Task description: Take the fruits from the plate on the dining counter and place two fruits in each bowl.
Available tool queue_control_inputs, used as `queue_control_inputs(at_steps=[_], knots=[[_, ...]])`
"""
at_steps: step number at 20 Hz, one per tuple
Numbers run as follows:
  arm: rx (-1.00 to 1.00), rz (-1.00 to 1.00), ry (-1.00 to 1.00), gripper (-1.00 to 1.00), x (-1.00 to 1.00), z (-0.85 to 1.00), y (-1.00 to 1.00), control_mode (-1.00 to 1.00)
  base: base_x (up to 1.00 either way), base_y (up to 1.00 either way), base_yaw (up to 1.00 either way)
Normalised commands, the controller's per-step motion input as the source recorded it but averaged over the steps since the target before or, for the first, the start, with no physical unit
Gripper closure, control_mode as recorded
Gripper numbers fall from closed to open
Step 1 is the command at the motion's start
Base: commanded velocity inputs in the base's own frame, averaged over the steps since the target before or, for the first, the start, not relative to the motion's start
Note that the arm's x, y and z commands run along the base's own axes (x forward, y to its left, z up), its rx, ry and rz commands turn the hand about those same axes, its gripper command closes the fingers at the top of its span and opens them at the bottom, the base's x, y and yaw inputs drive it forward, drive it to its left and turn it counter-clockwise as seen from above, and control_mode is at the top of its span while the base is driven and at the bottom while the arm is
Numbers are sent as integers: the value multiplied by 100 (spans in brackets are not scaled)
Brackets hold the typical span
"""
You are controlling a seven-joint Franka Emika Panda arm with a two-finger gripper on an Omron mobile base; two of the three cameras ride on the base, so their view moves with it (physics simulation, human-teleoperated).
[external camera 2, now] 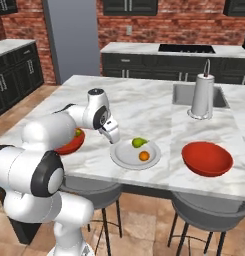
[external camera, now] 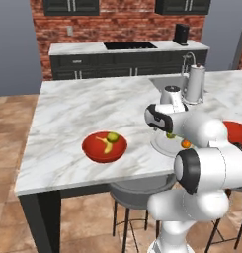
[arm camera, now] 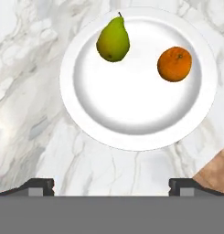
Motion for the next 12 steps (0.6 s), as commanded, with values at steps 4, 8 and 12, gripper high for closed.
queue_control_inputs(at_steps=[4,8,12], knots=[[0,0,0,-100,0,0,0,100,10,-92,2],[0,0,0,-100,0,0,0,100,16,-82,5],[0,0,5,-100,11,-1,0,-100,28,-20,1]])
